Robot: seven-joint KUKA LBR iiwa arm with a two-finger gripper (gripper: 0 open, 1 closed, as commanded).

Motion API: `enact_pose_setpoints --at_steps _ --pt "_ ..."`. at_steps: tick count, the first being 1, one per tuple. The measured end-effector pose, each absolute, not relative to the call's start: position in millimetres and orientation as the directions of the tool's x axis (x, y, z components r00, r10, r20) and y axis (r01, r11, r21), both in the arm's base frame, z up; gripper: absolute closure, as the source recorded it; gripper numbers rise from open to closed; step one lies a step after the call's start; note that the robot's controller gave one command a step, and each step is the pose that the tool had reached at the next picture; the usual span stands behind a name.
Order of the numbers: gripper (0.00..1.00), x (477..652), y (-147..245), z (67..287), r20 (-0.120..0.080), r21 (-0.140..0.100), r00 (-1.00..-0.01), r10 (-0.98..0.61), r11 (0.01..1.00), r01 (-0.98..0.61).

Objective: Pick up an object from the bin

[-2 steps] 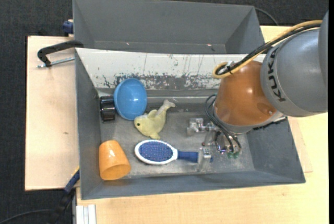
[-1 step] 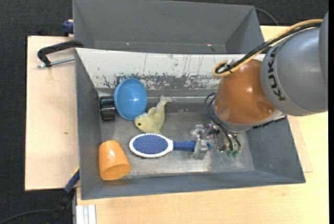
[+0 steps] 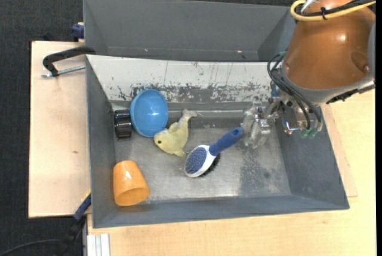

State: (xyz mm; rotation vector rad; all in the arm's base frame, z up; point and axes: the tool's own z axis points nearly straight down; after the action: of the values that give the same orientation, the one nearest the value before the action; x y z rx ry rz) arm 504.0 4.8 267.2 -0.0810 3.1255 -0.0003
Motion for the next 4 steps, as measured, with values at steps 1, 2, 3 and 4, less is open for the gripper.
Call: enact_pose_setpoints --at_steps 1,2,3,4 --pt "0.0 502.7 5 262 -0.005 0.001 -0.999 -0.051 0.999 -0.051" --pt "0.0 558.8 -25 207 -0.005 -0.001 -0.98 -0.198 0.98 -0.198" --pt "0.0 548.6 -28 80 0.005 0.003 -0.974 -0.228 0.974 -0.228" --pt "1.0 550.6 -28 84 -0.002 0.001 -0.974 -0.228 0.974 -0.228"
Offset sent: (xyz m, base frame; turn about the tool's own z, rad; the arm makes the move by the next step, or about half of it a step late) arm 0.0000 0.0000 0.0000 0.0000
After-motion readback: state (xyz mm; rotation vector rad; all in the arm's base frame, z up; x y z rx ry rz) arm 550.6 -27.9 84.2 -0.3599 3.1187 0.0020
